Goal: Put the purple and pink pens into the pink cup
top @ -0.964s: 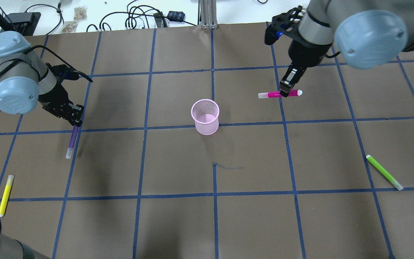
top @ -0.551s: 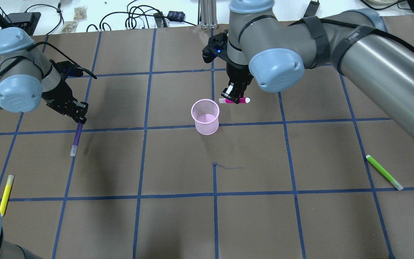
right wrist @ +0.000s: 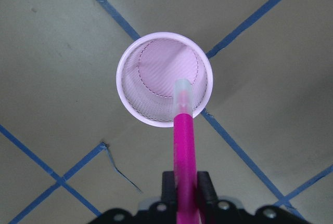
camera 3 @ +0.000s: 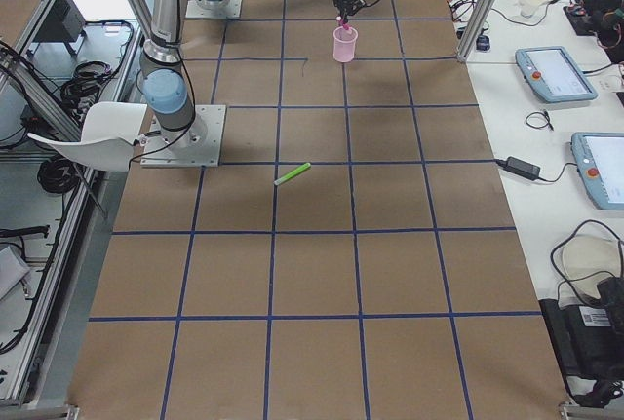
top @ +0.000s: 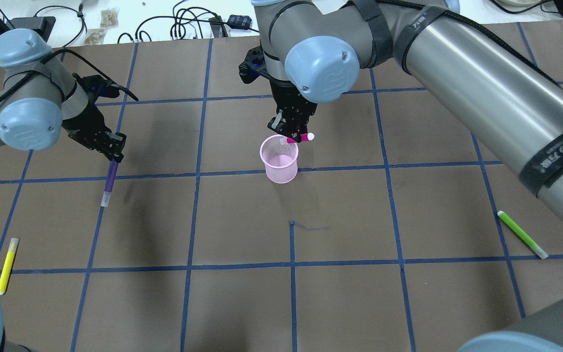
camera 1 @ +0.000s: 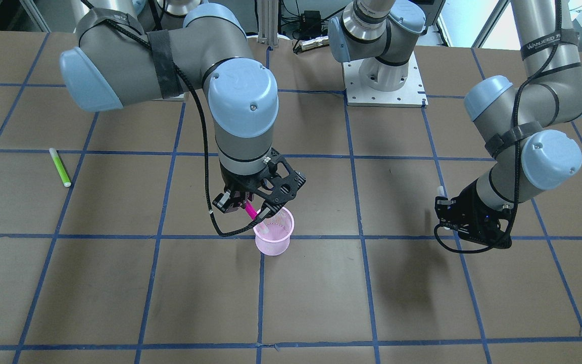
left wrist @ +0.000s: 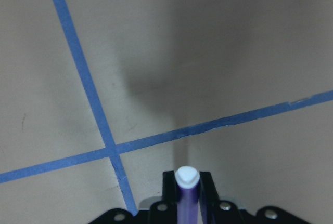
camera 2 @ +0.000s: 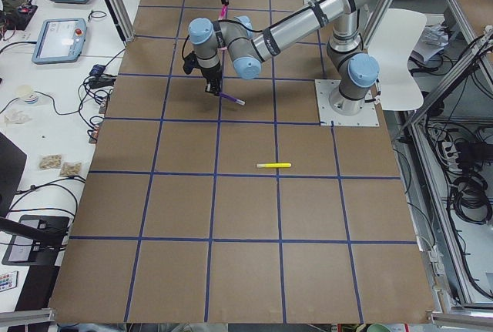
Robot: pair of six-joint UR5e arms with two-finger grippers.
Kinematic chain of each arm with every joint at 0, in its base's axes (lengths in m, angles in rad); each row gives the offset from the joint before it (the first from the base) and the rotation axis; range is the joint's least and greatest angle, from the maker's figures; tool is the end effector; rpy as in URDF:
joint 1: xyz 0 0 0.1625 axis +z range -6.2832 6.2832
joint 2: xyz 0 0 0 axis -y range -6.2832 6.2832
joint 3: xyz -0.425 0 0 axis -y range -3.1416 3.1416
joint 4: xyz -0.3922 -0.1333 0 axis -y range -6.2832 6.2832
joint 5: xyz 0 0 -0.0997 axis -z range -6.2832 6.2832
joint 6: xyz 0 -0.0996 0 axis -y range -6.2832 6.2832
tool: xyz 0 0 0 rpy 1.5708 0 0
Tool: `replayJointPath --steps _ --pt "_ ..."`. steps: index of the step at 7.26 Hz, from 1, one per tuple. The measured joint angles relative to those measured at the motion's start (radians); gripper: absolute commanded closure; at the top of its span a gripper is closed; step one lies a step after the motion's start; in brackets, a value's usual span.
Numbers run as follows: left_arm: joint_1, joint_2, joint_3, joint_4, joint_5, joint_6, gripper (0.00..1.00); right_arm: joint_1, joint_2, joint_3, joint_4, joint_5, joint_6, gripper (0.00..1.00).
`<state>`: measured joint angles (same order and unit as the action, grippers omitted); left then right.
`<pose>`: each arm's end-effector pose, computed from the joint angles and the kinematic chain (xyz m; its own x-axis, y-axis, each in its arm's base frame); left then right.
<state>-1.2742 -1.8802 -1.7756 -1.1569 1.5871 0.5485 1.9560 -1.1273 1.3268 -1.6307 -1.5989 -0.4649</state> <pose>0.0378 -0.5741 0.2653 -0.9680 0.2481 0.0384 0.2507 0.9635 0.0939 0.3658 -0.5549 0.3562 -0.6599 -0.7504 -0.0375 -0.7473 0.6503 0.1368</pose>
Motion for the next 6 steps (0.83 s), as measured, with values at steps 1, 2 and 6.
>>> replayJointPath --steps 1,2,6 --pt "0.006 0.003 0.0 -0.01 0.001 0.0 1.0 0.01 0.003 0.003 0.005 0.004 0.006 0.69" --pt "0.008 0.01 0.0 -0.017 -0.007 0.001 1.0 0.021 0.007 0.01 -0.001 0.007 0.006 0.01" --pt "0.007 0.034 0.002 -0.015 -0.04 -0.001 1.0 0.017 -0.006 0.015 -0.06 -0.022 0.009 0.0"
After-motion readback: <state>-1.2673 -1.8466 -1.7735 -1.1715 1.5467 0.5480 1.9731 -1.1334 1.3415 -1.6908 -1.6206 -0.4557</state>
